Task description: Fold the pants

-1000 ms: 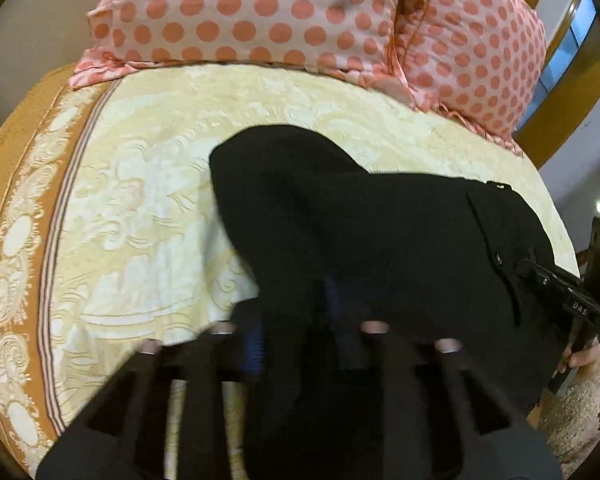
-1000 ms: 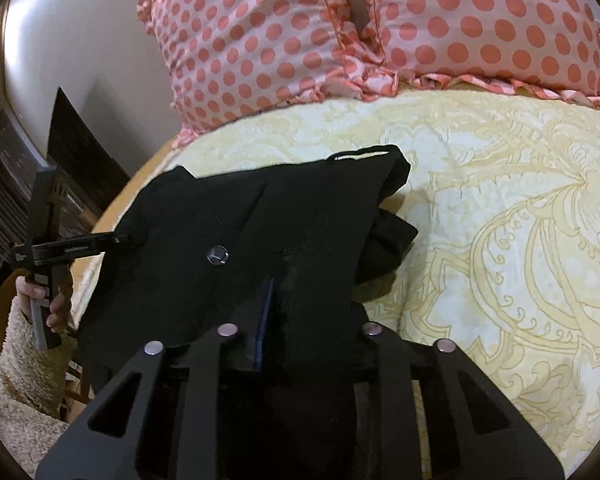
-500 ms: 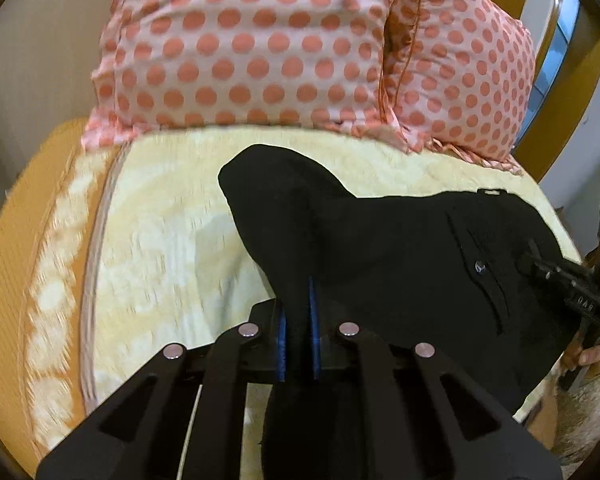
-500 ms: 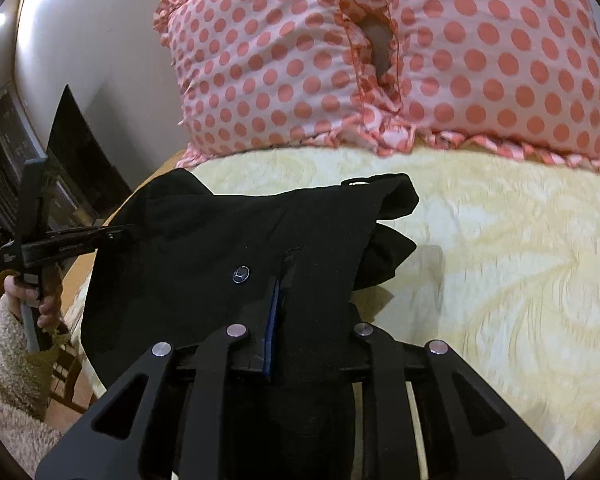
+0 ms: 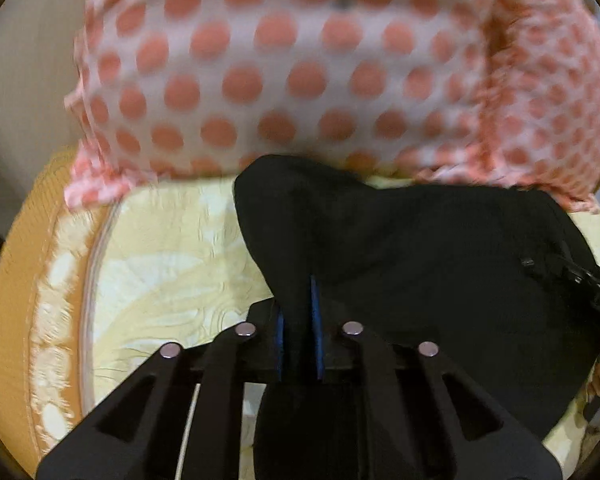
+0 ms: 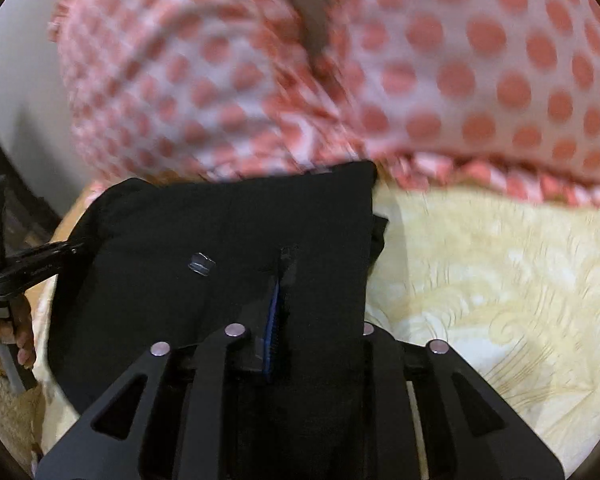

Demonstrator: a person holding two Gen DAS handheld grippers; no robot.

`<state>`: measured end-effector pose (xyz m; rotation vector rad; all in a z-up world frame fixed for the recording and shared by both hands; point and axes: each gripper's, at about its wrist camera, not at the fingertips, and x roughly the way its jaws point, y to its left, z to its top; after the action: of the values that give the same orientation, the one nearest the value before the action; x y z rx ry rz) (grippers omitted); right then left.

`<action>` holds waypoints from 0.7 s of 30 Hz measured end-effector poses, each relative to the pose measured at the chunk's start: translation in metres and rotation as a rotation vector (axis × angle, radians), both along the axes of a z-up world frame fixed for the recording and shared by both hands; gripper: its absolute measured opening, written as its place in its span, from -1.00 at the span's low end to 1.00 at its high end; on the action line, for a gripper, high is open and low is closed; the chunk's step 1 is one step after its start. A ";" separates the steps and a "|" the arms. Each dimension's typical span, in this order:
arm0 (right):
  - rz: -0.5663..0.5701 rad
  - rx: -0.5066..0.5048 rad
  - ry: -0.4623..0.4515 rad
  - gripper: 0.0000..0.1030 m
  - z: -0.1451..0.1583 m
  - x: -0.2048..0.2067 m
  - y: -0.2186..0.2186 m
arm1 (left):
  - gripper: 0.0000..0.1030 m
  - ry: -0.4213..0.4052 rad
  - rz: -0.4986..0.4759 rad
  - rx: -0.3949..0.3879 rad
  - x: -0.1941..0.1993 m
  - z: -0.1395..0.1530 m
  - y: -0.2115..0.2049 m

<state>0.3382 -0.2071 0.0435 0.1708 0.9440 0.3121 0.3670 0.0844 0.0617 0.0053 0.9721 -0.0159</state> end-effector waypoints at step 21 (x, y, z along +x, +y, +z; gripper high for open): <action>0.093 -0.381 -0.087 0.55 0.005 -0.081 0.068 | 0.52 0.040 -0.115 -0.007 -0.093 -0.002 -0.070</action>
<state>0.2575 -0.1386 0.0481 -0.2348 0.9095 0.2179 0.2738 0.0144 0.0601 0.0549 1.0105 -0.1258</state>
